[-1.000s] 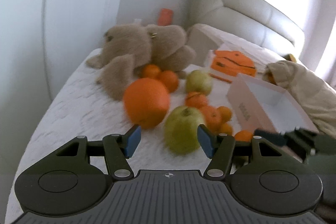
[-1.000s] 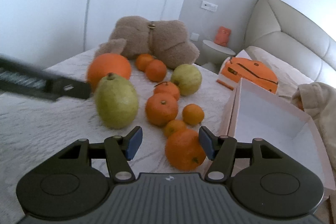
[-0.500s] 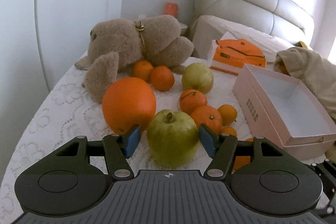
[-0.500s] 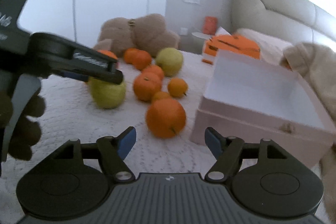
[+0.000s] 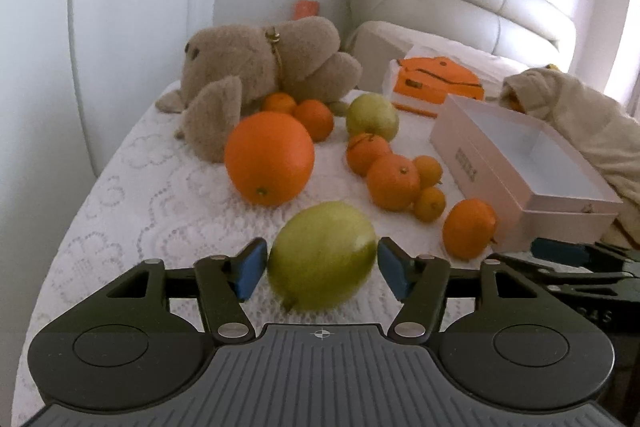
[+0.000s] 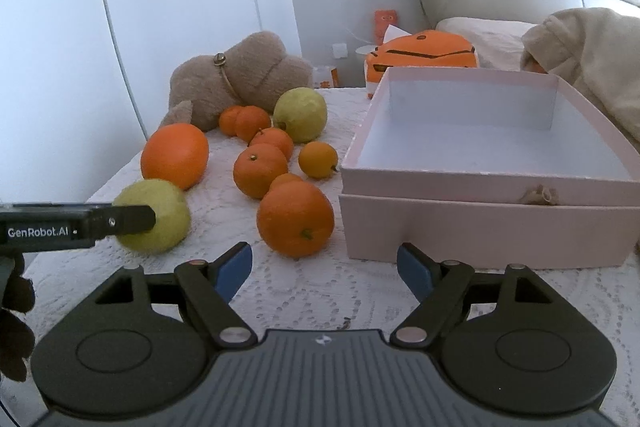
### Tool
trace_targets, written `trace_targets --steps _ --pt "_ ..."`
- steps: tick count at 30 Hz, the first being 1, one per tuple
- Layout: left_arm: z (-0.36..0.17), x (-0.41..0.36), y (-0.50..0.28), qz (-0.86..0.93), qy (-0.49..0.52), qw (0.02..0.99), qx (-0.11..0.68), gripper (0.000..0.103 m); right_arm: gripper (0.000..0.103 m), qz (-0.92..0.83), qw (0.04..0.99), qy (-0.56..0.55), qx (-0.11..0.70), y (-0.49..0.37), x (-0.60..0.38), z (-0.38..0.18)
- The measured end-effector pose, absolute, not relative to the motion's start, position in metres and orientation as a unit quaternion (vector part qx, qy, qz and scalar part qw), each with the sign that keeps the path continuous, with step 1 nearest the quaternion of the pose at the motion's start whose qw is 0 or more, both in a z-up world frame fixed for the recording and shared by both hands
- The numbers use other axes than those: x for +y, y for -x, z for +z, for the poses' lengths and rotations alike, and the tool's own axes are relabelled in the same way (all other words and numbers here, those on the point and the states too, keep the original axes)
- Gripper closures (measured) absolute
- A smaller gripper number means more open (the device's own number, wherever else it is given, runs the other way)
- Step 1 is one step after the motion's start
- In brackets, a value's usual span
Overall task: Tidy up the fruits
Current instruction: 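Move the left tool to the green pear and close its fingers on it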
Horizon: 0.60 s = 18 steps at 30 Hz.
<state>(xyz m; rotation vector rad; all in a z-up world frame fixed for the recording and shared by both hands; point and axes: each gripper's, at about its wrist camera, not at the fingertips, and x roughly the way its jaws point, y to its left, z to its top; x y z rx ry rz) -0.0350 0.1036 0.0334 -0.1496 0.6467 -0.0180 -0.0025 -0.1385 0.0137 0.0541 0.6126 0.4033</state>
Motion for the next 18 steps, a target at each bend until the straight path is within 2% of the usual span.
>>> trace_targets --steps 18 --pt "0.017 0.103 -0.005 -0.031 0.048 0.935 0.351 0.033 0.018 0.197 0.919 -0.076 0.333 -0.01 -0.151 0.007"
